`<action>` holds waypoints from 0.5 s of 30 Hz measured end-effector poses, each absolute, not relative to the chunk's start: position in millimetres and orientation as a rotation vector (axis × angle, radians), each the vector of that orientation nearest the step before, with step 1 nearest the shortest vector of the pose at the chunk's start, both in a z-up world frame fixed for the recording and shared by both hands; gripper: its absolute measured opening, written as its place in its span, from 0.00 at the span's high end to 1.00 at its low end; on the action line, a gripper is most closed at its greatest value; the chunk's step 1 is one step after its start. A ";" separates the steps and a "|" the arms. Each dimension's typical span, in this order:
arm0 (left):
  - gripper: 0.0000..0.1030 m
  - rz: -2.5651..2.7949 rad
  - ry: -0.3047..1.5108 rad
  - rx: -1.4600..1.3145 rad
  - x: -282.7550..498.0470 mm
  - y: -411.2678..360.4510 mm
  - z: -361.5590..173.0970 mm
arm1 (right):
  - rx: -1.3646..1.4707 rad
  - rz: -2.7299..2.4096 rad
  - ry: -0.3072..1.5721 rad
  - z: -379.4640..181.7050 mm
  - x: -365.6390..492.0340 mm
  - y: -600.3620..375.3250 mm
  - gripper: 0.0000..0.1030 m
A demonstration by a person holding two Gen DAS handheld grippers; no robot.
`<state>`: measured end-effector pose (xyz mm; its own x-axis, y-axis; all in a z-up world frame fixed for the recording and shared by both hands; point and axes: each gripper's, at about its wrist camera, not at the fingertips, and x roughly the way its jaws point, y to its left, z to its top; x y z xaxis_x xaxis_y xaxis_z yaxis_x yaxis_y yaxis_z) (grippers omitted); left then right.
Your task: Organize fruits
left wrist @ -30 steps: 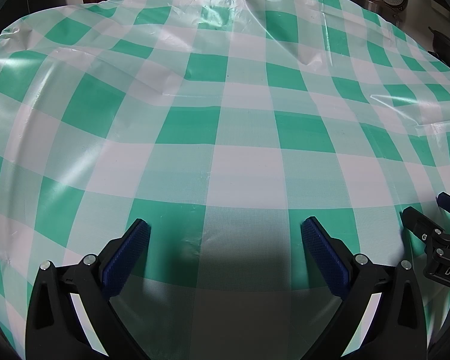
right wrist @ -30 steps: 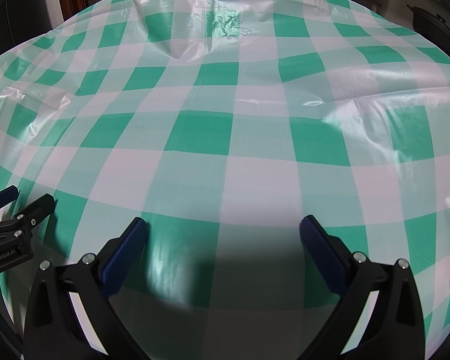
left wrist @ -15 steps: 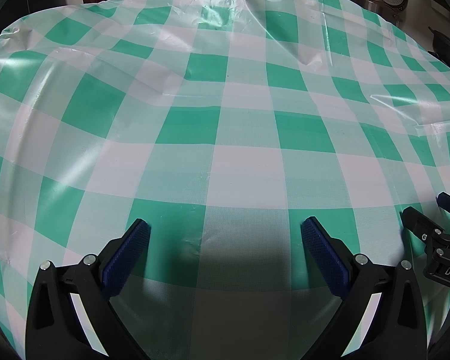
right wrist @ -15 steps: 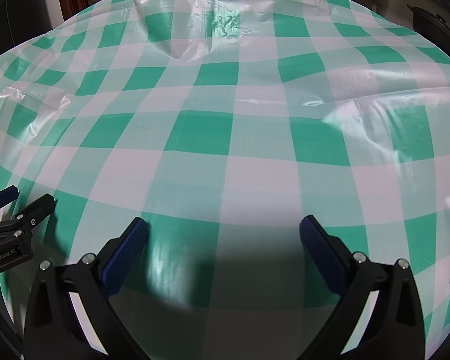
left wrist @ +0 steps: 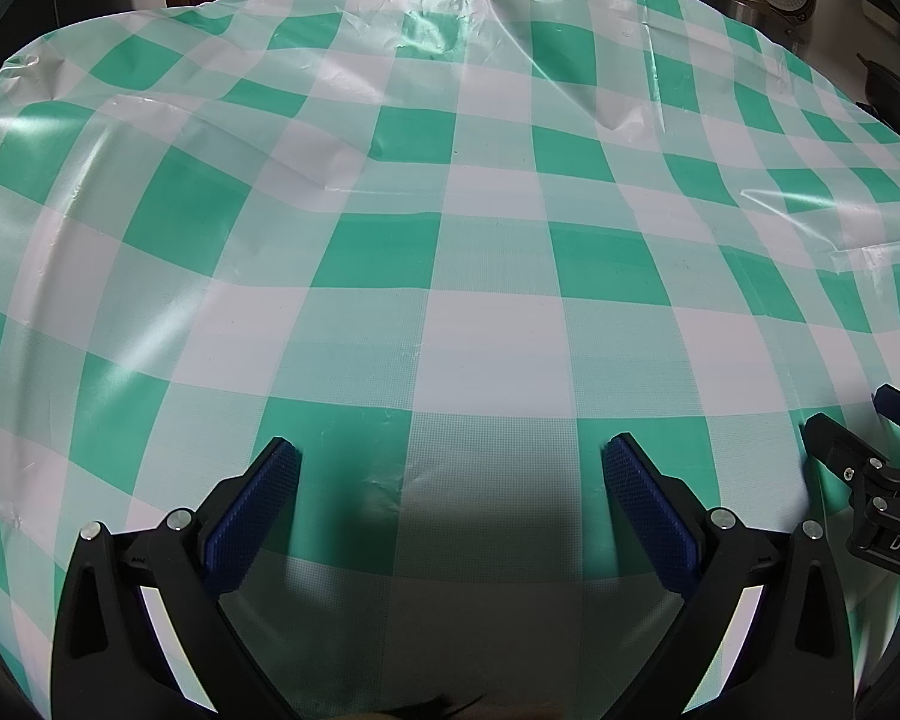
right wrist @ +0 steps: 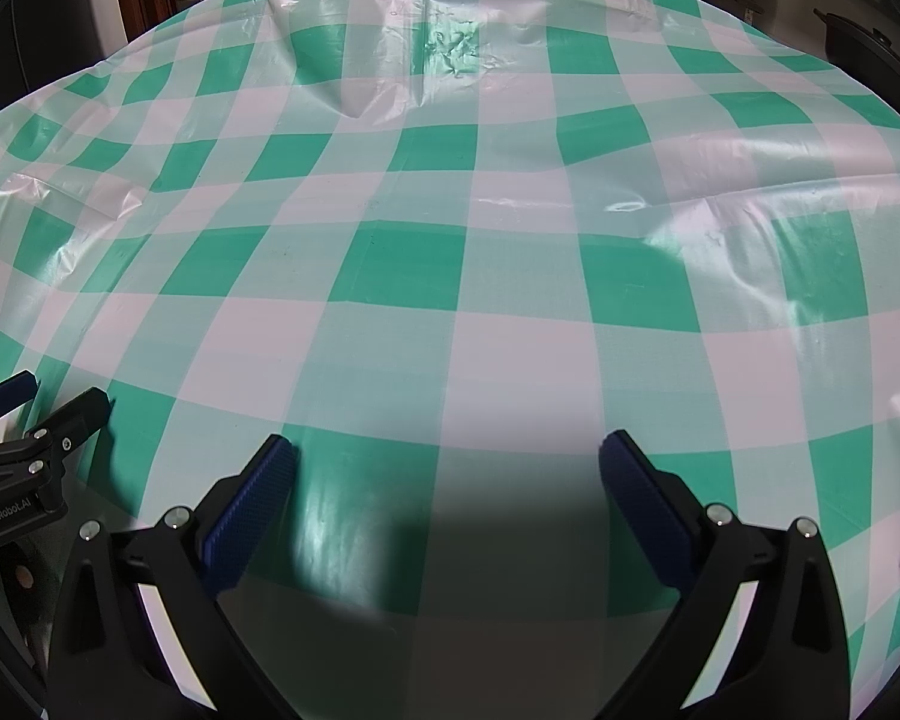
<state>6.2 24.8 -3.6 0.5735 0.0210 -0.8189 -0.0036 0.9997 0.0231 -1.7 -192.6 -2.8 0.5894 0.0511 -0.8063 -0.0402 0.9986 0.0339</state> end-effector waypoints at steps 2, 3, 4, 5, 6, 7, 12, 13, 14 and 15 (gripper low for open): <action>0.04 0.011 0.959 0.014 5.9 25.9 -3.4 | 0.012 0.053 0.939 -2.7 -1.7 -192.6 0.01; 0.04 0.012 0.959 0.011 5.5 25.8 -3.4 | 0.012 0.053 0.939 -2.7 -1.7 -192.6 0.01; 0.04 0.020 0.959 0.014 5.7 25.6 -3.7 | 0.013 0.053 0.939 -2.6 -1.6 -192.6 0.01; 0.04 0.022 0.960 0.014 6.0 25.6 -3.7 | 0.013 0.053 0.939 -2.7 -1.5 -192.7 0.01; 0.04 0.023 0.960 0.016 6.2 25.4 -3.5 | 0.013 0.053 0.939 -2.8 -1.7 -192.6 0.01; 0.04 0.023 0.960 0.015 6.1 25.3 -3.4 | 0.013 0.053 0.939 -2.6 -1.8 -192.5 0.01; 0.04 0.023 0.960 0.016 5.8 25.6 -3.1 | 0.013 0.053 0.939 -2.8 -1.7 -192.6 0.01; 0.04 0.023 0.961 0.016 5.4 26.8 -3.0 | 0.013 0.053 0.939 -2.8 -1.7 -192.5 0.01; 0.04 0.023 0.960 0.016 5.3 26.8 -3.0 | 0.012 0.053 0.939 -2.9 -1.8 -192.6 0.01; 0.04 0.023 0.960 0.016 5.6 25.6 -3.1 | 0.013 0.053 0.939 -3.1 -1.8 -192.6 0.01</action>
